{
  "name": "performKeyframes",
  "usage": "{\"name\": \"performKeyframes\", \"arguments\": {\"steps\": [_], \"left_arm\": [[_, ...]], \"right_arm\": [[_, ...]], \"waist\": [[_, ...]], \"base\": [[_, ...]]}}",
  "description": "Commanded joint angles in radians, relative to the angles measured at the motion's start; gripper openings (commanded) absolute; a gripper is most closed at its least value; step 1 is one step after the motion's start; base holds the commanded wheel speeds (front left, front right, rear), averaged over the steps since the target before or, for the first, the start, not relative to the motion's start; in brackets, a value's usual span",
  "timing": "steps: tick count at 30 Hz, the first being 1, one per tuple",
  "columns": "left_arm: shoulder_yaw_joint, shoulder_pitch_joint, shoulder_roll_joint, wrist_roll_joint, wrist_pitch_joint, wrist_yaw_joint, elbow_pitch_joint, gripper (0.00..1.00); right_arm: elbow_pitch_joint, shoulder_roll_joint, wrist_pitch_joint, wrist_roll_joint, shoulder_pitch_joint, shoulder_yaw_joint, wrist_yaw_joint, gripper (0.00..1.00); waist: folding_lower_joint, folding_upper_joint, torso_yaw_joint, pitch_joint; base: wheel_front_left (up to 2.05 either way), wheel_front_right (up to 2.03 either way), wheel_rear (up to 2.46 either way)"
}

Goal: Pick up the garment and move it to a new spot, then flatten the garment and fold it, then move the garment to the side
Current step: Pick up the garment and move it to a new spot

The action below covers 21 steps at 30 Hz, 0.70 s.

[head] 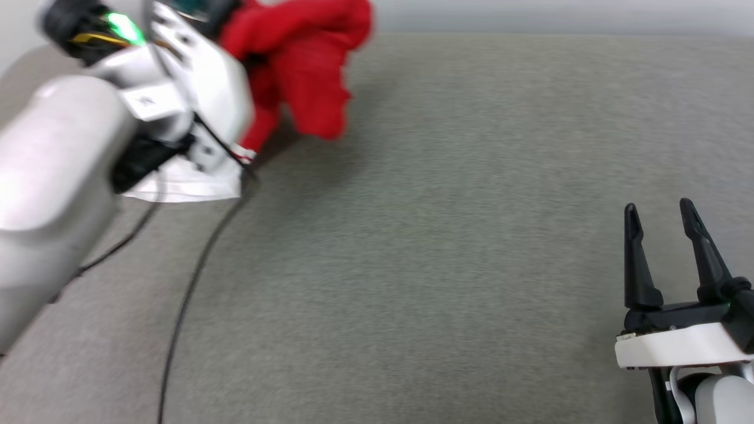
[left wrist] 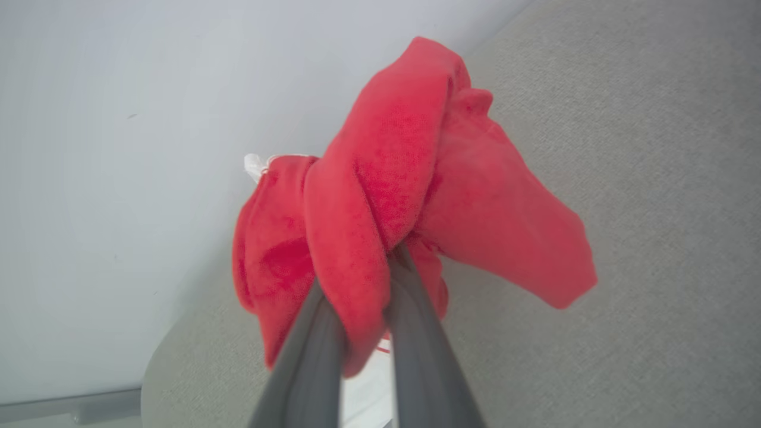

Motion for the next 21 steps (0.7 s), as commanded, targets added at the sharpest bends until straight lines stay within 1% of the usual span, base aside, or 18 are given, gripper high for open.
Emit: {"name": "performKeyframes", "arguments": {"steps": [1,7,11,15,17,19,21], "left_arm": [[-0.008,-0.013,-0.014,0.004,-0.007,0.0,-0.007,0.0],[-0.13,-0.045,-0.147,-0.001,-0.059,0.0,0.0,0.0],[-0.221,-0.075,-0.236,-0.001,-0.104,0.0,0.017,0.0],[-0.281,-0.096,-0.324,0.031,-0.145,0.0,0.019,0.0],[-0.292,-0.069,-0.372,0.054,-0.141,0.0,0.018,0.0],[-0.296,0.003,-0.431,0.093,-0.109,0.0,0.004,0.0],[-0.293,0.06,-0.47,0.152,-0.069,0.0,-0.007,0.0]], "right_arm": [[0.001,0.003,-0.002,0.006,0.003,-0.003,-0.001,1.0],[0.006,0.003,-0.002,0.042,0.002,-0.017,-0.001,1.0],[0.005,0.003,-0.002,0.06,0.0,-0.028,-0.001,1.0],[-0.002,0.003,-0.002,0.077,-0.007,-0.051,-0.001,1.0],[-0.003,0.003,-0.002,0.086,-0.01,-0.066,-0.001,1.0],[-0.004,0.003,-0.002,0.095,-0.016,-0.074,-0.001,1.0],[-0.005,0.003,-0.002,0.097,-0.025,-0.078,-0.001,1.0]], "waist": [[0.0001,0.0,-0.053,-0.011],[0.0001,0.0,-0.145,-0.009],[0.0001,0.0,-0.193,0.003],[0.0001,0.0,-0.217,0.028],[0.0001,0.0,-0.22,0.043],[0.0001,0.0,-0.221,0.061],[0.0001,0.0,-0.22,0.077]], "base": [[0.0,0.0,0.0],[0.0,0.0,0.0],[0.0,0.0,0.0],[0.0,0.0,0.0],[0.0,0.0,0.0],[0.0,0.0,0.0],[0.0,0.0,0.0]]}}
